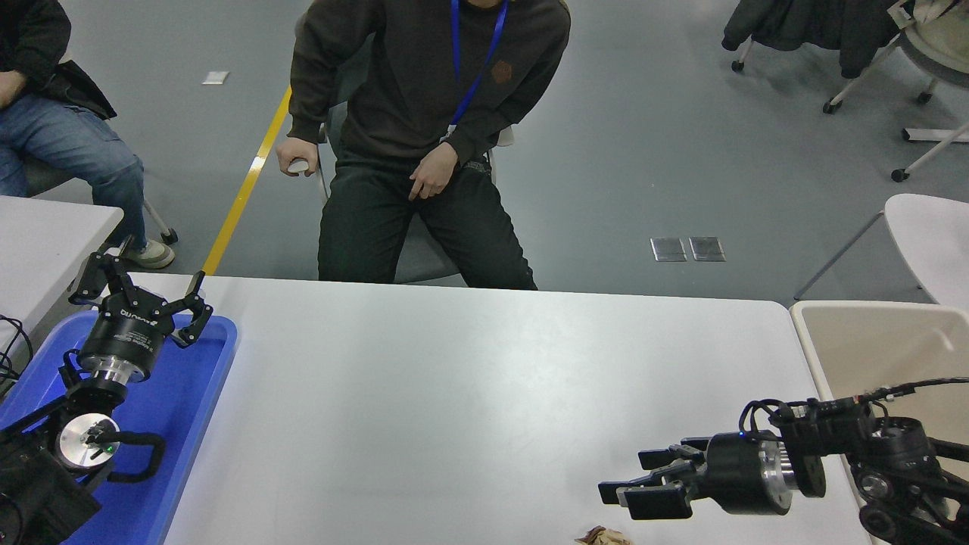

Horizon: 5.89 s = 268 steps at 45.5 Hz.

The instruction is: Clean the table surface

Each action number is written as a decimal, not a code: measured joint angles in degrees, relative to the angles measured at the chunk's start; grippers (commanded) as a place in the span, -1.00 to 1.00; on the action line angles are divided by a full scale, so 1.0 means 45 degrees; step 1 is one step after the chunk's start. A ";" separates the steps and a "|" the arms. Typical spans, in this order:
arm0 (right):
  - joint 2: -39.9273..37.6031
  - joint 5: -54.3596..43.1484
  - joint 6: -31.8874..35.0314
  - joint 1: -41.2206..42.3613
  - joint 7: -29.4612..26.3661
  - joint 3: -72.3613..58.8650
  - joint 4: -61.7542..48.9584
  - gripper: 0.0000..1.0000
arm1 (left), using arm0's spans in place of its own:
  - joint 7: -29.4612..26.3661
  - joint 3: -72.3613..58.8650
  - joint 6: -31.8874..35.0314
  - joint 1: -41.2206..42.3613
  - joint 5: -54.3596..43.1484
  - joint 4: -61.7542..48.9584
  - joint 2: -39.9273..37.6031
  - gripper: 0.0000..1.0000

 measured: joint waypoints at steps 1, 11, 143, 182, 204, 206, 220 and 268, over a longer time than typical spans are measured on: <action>0.0026 -0.0128 -0.0053 0.0035 0.0018 -0.0120 -0.0012 0.98 | 0.0000 0.0000 0.0000 0.0000 0.0000 0.0000 0.0000 1.00; 0.0458 -0.1527 -0.0677 0.0311 0.0161 -0.1310 -0.0230 0.98 | -0.0002 0.0000 0.0000 0.0000 0.0000 0.0000 0.0000 1.00; 0.2671 -0.1219 -0.8838 0.0468 0.2615 -0.5800 -0.5646 -1.00 | 0.0000 -0.0001 0.0000 0.0000 0.0000 0.0000 0.0000 1.00; 0.0240 0.6873 -0.8726 0.3747 0.3043 -0.5566 -0.1526 -1.00 | -0.0006 -0.0001 -0.0001 -0.0001 0.0000 0.0000 0.0000 1.00; -0.0819 1.0199 -0.8535 0.4469 0.3043 -0.4735 -0.0988 -1.00 | -0.0004 -0.0001 -0.0001 -0.0001 0.0000 0.0000 0.0000 1.00; -0.0942 1.0470 -0.8516 0.4486 0.3043 -0.4622 -0.0952 -1.00 | -0.0004 -0.0001 -0.0001 0.0000 0.0000 0.0000 0.0000 1.00; -0.1961 1.1964 -0.7679 0.3578 0.2942 -0.2577 -0.0874 -1.00 | 0.0001 0.0000 -0.0001 0.0000 -0.0001 0.0000 0.0000 1.00; -0.2574 1.5778 -0.5656 -0.1854 0.1599 0.4997 -0.2518 -1.00 | -0.0007 -0.0001 -0.0001 0.0000 0.0000 0.0001 0.0000 1.00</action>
